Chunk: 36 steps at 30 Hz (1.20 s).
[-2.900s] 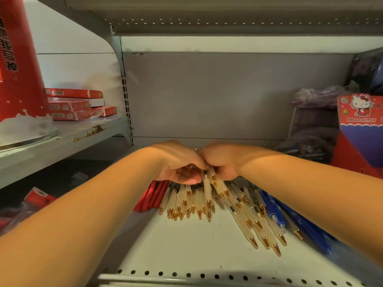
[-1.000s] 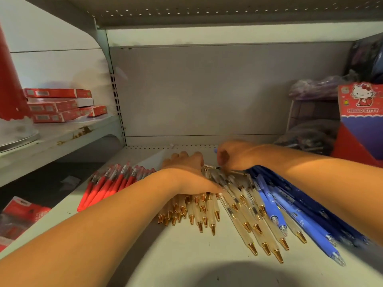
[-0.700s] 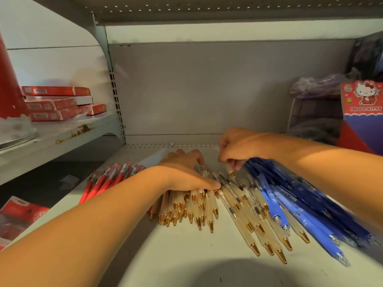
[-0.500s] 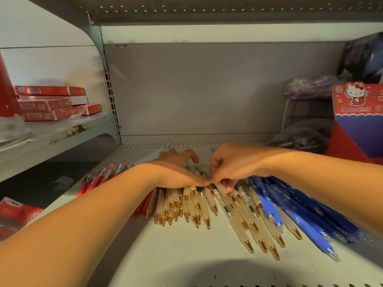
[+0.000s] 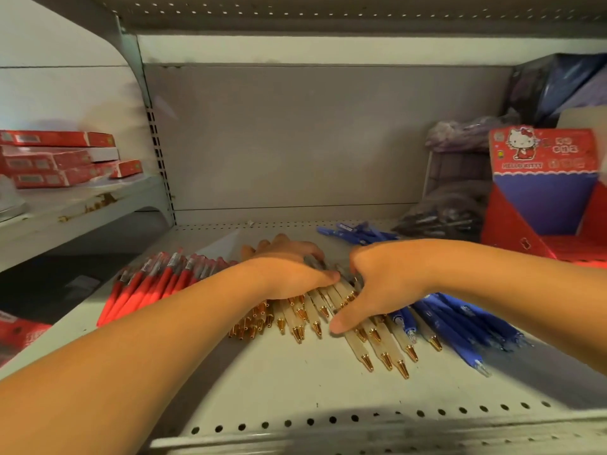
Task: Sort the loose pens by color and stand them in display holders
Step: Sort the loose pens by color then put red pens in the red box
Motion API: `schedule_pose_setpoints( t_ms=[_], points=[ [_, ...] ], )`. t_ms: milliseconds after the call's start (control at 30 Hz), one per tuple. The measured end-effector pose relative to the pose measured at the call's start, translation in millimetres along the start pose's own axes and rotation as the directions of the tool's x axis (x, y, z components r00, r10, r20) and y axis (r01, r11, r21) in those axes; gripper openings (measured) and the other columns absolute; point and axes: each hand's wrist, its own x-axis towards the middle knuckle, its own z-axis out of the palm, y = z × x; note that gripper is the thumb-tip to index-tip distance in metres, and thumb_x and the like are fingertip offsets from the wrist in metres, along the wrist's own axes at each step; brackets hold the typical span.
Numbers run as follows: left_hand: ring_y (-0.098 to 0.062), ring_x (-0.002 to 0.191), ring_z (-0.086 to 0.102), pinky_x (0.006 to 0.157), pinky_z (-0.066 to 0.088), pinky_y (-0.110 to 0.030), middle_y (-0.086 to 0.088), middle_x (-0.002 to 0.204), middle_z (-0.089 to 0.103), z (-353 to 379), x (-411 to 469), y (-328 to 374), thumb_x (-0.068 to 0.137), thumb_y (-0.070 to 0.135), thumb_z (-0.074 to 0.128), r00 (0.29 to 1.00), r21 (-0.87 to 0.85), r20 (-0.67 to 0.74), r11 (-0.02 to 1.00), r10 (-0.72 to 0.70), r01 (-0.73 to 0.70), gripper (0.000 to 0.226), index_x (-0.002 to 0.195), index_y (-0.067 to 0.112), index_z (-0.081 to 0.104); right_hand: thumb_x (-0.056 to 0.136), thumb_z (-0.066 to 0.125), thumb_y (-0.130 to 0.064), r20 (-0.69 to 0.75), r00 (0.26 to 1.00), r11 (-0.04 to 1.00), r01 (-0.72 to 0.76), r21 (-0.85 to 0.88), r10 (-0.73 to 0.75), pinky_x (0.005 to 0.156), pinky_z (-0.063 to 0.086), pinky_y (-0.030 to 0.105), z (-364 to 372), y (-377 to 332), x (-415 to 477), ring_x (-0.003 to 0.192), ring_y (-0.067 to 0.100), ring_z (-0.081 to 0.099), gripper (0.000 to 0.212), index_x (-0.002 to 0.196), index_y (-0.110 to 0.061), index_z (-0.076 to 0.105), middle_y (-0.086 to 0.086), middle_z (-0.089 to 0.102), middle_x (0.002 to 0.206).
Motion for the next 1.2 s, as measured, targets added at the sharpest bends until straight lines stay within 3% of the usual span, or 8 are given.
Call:
schedule_pose_setpoints(
  t_ms=[167,333,533,667,767,967,1100,1200],
  points=[
    [-0.018,0.111,0.049,0.078,0.040,-0.023,0.010,0.124,0.048,0.0,-5.4,-0.2,0.097,0.058,0.042,0.978,-0.050,0.014,0.977,0.210,-0.209,0.037,0.132,0.051,0.051,0.066,0.070,-0.074,-0.027,0.999,0.997,0.015,-0.075,-0.017,0.079,0.053,0.028,4.8,-11.1,-0.8,0.086,0.011,0.059,0.073,0.112,-0.020,0.052,-0.007,0.059,0.096],
    [-0.017,0.102,0.056,0.093,0.046,-0.040,0.005,0.115,0.060,1.3,-6.2,-0.5,0.095,0.060,0.045,0.988,-0.191,0.015,0.971,0.151,-0.145,0.027,0.109,0.040,0.057,0.076,0.073,-0.054,0.046,0.998,0.999,-0.036,-0.021,0.037,0.067,0.055,0.027,-1.6,-12.9,-5.1,0.082,0.013,0.057,0.050,0.102,-0.022,0.045,-0.006,0.051,0.091],
    [-0.012,0.094,0.057,0.079,0.046,-0.031,0.005,0.106,0.061,0.6,-9.0,-2.3,0.091,0.052,0.056,0.988,-0.269,0.016,0.952,0.154,-0.144,0.017,0.099,0.037,0.059,0.077,0.069,-0.051,-0.069,0.997,0.987,-0.037,-0.157,0.027,0.067,0.053,0.028,12.9,-23.3,-0.8,0.078,0.012,0.059,0.049,0.111,-0.020,0.053,-0.003,0.059,0.087],
    [-0.012,0.083,0.057,0.065,0.042,-0.026,0.002,0.098,0.061,-2.7,-9.8,-3.8,0.088,0.034,0.062,0.990,-0.257,0.023,0.958,0.139,-0.128,0.005,0.088,0.033,0.057,0.083,0.062,-0.054,-0.159,0.987,0.988,-0.039,-0.148,0.015,0.050,0.037,0.024,16.7,-20.8,4.2,0.068,0.009,0.054,0.041,0.103,-0.019,0.057,-0.004,0.057,0.080],
    [-0.013,0.080,0.056,0.063,0.040,-0.024,-0.001,0.095,0.061,-5.6,-10.8,-7.6,0.088,0.030,0.063,0.990,-0.233,0.034,0.965,0.136,-0.124,0.008,0.084,0.030,0.056,0.086,0.057,-0.057,-0.155,0.987,0.990,-0.059,-0.131,0.038,0.049,0.033,0.023,15.6,-17.1,9.1,0.066,0.009,0.053,0.043,0.102,-0.017,0.057,-0.004,0.055,0.076],
    [-0.012,0.092,0.056,0.073,0.047,-0.027,0.002,0.107,0.057,-12.3,-12.4,-17.5,0.088,0.036,0.064,0.988,-0.204,0.062,0.971,0.138,-0.123,0.011,0.094,0.029,0.058,0.090,0.055,-0.051,-0.067,0.995,0.996,-0.072,-0.054,0.069,0.059,0.041,0.025,8.5,-14.4,29.3,0.073,0.011,0.053,0.033,0.095,-0.018,0.054,-0.002,0.053,0.082],
    [-0.009,0.094,0.054,0.069,0.044,-0.025,0.009,0.110,0.054,-15.0,-13.9,-25.4,0.088,0.037,0.062,0.985,-0.255,0.078,0.959,0.151,-0.127,0.024,0.111,0.036,0.055,0.091,0.057,-0.041,-0.016,0.997,0.995,-0.080,-0.058,0.079,0.060,0.042,0.024,4.8,-19.3,40.4,0.073,0.011,0.052,0.022,0.085,-0.020,0.049,-0.001,0.054,0.082],
    [-0.014,0.111,0.053,0.082,0.043,-0.028,0.008,0.127,0.053,-14.8,-12.4,-28.1,0.090,0.035,0.058,0.972,-0.279,0.097,0.944,0.212,-0.178,0.035,0.123,0.043,0.054,0.093,0.054,-0.036,0.000,0.997,0.996,-0.074,-0.044,0.074,0.060,0.044,0.024,4.1,-22.8,45.8,0.073,0.012,0.053,0.018,0.087,-0.019,0.051,0.001,0.054,0.082]
  ],
)
